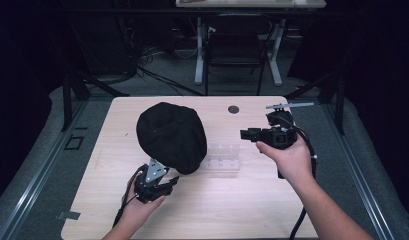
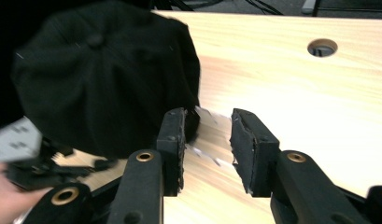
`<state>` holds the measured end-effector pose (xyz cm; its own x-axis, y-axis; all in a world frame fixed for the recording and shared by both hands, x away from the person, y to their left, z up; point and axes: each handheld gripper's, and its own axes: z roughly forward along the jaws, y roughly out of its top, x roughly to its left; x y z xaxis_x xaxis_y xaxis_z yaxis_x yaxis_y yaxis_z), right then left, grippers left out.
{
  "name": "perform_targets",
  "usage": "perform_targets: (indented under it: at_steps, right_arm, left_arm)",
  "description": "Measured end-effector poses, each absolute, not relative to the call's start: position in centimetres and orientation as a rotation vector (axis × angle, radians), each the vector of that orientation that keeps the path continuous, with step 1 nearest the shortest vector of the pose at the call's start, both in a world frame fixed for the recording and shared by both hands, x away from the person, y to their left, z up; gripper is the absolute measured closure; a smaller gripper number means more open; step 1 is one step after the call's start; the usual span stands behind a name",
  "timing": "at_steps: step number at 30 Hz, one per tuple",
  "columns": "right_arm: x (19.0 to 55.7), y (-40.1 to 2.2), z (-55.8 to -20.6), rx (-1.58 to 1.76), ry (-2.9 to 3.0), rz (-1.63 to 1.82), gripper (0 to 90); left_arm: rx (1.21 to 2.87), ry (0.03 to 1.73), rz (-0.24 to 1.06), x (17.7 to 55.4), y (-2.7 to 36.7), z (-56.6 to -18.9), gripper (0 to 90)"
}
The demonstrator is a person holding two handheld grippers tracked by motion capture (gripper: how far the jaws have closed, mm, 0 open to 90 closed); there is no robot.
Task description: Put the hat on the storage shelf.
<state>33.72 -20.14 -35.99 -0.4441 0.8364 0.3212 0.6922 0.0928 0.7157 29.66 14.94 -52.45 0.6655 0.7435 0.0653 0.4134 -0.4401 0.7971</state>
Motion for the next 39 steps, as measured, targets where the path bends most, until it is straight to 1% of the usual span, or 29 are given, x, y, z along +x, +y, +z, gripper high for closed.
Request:
perform_targets:
  at_steps: [3, 4, 5, 11, 21, 30, 34, 39]
  right_arm:
    - [33.3, -20.5, -37.2, 1.55, 2.198, 1.259, 64.2]
    - [33.3, -20.5, -37.2, 1.55, 2.198, 1.259, 64.2]
    - [32.9, -20.7, -38.1, 1.542, 2.192, 1.244, 63.8]
    - [31.8, -20.9, -40.1, 1.481, 2.189, 1.19, 62.4]
    - [30.2, -21.7, -44.3, 1.424, 2.154, 1.12, 61.0]
    - [29.1, -22.2, -47.3, 1.43, 2.142, 1.118, 59.8]
    - [28.8, -22.3, -48.7, 1.43, 2.155, 1.108, 56.8]
    - [28.4, -22.5, -50.0, 1.46, 2.143, 1.138, 56.5]
  left_arm:
    - [2.071, 0.905, 0.499, 29.4, 15.7, -52.1, 49.9]
    - [2.071, 0.905, 0.499, 29.4, 15.7, -52.1, 49.7]
    - [2.059, 0.916, 0.494, 29.2, 16.3, -52.0, 49.0]
    - [2.023, 0.942, 0.495, 28.9, 17.5, -52.4, 46.9]
    - [2.04, 0.955, 0.497, 29.1, 17.9, -53.9, 46.5]
    - [2.054, 0.953, 0.499, 29.2, 18.0, -54.5, 45.8]
    - [2.046, 0.956, 0.505, 29.2, 18.3, -54.8, 45.0]
    - [2.044, 0.97, 0.499, 29.2, 18.5, -54.8, 44.8]
